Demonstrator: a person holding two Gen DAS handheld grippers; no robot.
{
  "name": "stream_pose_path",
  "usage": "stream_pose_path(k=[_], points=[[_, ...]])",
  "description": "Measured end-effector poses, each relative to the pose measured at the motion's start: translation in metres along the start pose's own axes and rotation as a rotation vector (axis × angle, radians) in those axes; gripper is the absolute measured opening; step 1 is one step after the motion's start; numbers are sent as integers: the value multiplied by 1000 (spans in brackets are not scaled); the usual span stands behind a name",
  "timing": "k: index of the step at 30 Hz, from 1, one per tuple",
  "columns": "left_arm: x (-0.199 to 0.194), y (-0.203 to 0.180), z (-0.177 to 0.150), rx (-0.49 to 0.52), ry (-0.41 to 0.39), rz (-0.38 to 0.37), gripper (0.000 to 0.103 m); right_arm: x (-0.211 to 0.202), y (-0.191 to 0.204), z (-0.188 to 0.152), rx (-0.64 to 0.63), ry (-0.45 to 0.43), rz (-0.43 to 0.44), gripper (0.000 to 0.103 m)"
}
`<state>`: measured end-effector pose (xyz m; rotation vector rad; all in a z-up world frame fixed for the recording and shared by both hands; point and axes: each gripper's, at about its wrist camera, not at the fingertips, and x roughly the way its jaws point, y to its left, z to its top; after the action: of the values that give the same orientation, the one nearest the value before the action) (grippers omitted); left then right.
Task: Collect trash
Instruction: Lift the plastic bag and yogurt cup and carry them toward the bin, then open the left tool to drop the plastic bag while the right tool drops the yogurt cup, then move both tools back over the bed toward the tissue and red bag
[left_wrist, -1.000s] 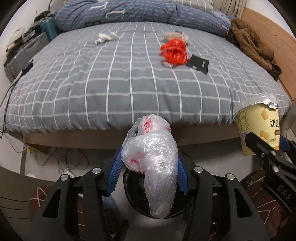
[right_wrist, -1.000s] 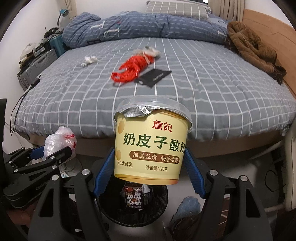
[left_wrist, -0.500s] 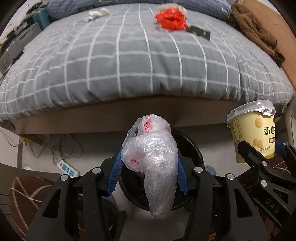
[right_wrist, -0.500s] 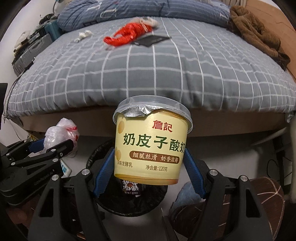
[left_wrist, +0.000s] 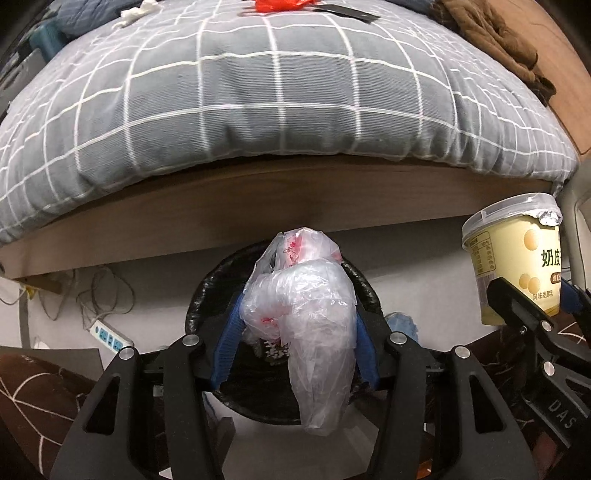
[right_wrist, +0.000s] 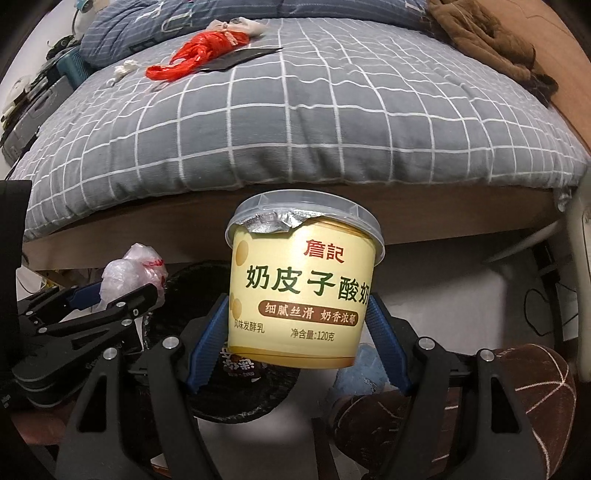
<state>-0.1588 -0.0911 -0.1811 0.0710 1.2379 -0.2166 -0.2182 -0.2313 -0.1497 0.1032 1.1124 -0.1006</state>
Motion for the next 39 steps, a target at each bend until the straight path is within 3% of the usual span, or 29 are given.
stream_pose_path(k=[3, 8, 15, 25, 30, 33, 39], points=[[0, -1, -2, 10, -15, 18, 59, 2, 1, 2, -1, 2, 4, 70], [-3, 14, -8, -22, -27, 41, 74, 8, 16, 3, -24, 11, 28, 70], [-10, 67, -23, -123, -45, 81, 96, 23, 58, 2, -97, 45, 87, 70], [-24, 138, -38, -215, -53, 161, 97, 33, 119, 1, -193, 68, 142, 70], [-27, 146, -37, -228, -65, 166, 97, 35, 126, 2, -211, 73, 144, 71], [-26, 140, -36, -220, -64, 165, 97, 35, 127, 7, -217, 66, 133, 85], [-34, 129, -28, -210, -79, 156, 97, 22, 115, 15, -208, 24, 105, 93]])
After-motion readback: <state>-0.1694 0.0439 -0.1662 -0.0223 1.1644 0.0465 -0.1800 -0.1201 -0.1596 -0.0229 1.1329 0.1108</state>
